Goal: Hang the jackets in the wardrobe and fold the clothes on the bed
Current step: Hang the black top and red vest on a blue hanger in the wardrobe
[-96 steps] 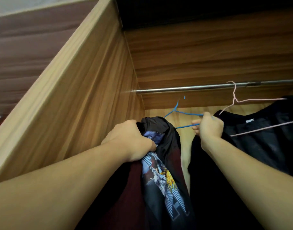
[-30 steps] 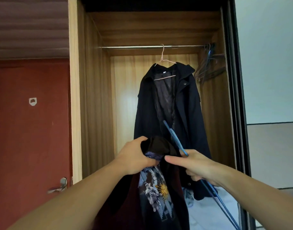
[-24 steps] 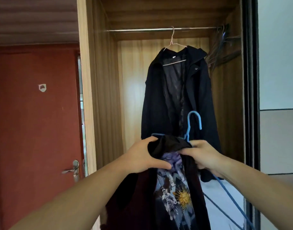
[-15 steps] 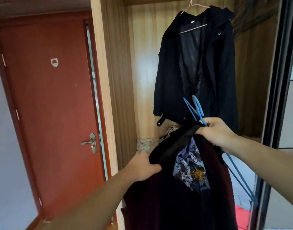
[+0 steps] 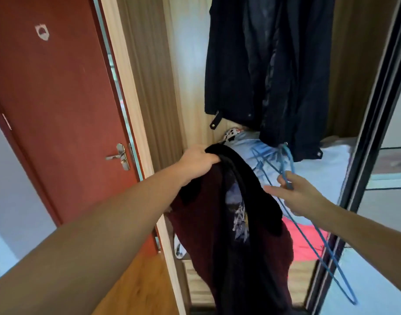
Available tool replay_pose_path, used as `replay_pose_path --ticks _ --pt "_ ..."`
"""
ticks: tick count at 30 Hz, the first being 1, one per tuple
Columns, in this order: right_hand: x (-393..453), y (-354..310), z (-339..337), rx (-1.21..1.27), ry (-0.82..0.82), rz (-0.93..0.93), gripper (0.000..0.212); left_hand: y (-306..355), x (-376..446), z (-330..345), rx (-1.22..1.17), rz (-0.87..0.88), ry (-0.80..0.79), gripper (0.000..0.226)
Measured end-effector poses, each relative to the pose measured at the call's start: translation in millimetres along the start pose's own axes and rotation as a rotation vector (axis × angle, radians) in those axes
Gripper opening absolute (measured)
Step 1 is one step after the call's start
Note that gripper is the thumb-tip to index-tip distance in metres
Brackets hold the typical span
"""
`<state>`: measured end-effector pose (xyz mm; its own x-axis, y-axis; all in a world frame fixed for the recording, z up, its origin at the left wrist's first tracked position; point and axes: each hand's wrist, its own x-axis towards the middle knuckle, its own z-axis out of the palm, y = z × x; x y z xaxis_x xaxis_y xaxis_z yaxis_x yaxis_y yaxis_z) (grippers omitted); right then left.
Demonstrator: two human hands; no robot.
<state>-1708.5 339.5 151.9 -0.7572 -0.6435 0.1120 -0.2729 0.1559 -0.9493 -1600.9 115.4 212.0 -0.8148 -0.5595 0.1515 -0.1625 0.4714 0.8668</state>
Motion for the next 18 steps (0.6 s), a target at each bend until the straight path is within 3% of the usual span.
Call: replay_pose_path --ticks 3,6,11,16,18 --pt "-1 8 7 0.067 0.228 0.104 0.061 -8 8 18 0.135 0.017 -0.014 0.018" --pt "1 14 2 0.166 0.267 0.166 0.051 -24 13 32 0.247 0.034 -0.025 0.018" --pt "-4 31 -20 0.412 0.029 0.243 0.055 -50 21 28 0.318 -0.038 0.037 0.014" --pt "-10 50 -15 0.347 0.023 0.276 0.062 -57 21 16 0.334 -0.091 0.074 0.008" --pt "-10 53 -13 0.366 0.0 0.279 0.064 -55 20 4 0.333 -0.108 0.055 0.017"
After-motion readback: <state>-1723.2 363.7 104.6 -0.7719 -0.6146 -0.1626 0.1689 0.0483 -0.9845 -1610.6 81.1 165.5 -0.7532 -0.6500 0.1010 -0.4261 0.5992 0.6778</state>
